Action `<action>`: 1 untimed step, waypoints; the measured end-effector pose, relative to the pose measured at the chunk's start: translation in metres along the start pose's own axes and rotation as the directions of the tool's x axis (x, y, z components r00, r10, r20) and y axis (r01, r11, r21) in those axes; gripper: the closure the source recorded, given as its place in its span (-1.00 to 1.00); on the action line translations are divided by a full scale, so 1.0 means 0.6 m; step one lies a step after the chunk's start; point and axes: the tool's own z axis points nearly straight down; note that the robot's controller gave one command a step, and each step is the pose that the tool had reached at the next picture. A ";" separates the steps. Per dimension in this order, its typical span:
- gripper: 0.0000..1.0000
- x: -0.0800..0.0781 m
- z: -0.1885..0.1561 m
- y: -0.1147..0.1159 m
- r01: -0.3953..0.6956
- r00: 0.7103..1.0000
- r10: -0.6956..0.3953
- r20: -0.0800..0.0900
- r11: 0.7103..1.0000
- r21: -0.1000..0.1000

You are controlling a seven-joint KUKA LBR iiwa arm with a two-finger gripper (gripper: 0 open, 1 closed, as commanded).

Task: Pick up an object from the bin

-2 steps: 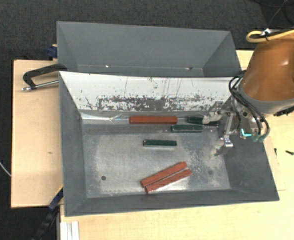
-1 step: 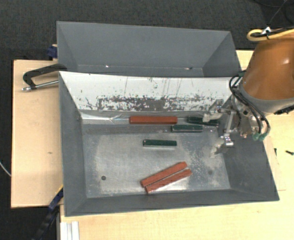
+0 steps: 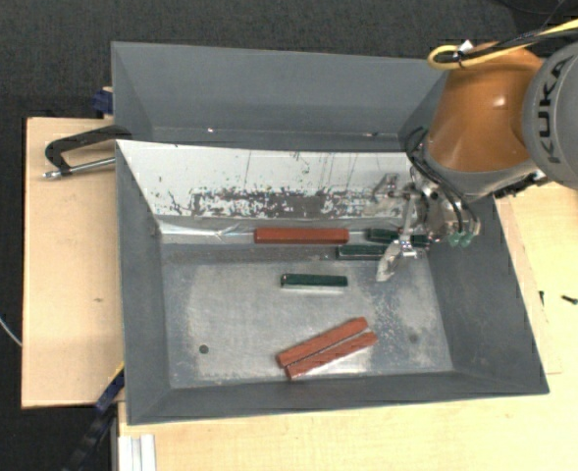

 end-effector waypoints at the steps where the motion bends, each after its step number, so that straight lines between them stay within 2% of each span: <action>1: -1.00 -0.016 0.020 -0.028 -0.208 0.978 0.208 -0.008 0.978 0.000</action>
Offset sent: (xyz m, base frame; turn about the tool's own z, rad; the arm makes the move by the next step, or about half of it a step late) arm 0.0106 -0.0210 -0.0390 0.0636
